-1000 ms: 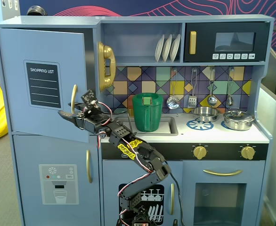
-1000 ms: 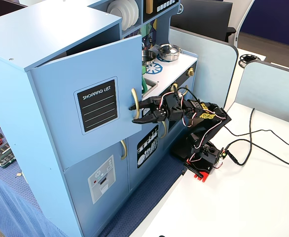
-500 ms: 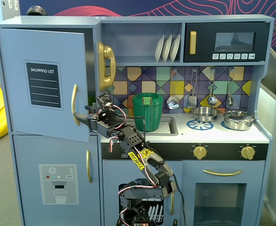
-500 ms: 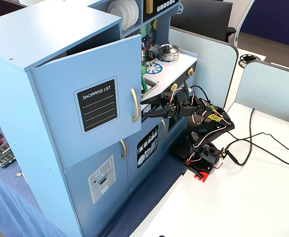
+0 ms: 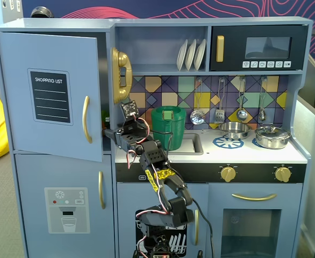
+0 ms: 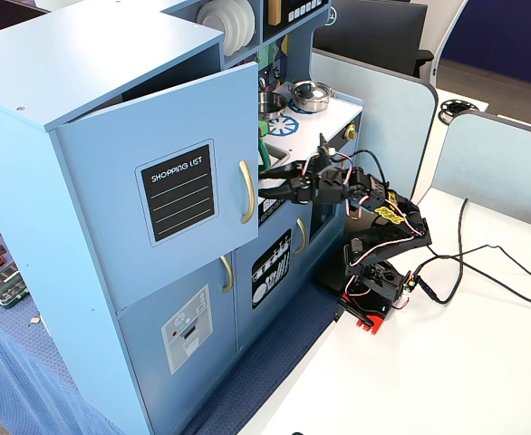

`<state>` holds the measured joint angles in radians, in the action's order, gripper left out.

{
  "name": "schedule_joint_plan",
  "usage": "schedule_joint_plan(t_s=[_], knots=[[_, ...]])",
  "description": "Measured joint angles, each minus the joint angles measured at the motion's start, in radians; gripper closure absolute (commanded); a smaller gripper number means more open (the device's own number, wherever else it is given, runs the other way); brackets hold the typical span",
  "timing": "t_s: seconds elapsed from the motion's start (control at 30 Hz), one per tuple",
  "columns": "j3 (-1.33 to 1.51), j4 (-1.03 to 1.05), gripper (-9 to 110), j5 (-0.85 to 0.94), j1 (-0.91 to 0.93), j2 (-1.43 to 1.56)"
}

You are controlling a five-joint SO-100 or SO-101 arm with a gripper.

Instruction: Open the left cabinet door

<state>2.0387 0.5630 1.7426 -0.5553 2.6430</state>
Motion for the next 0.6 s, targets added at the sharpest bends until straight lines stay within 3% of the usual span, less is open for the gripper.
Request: schedule_joint_plan(t_s=[0.2, 0.6], knots=[[-0.049, -0.057, 89, 0.02, -0.025, -0.11], [-0.057, -0.129, 90, 0.167, -0.305, -0.137]])
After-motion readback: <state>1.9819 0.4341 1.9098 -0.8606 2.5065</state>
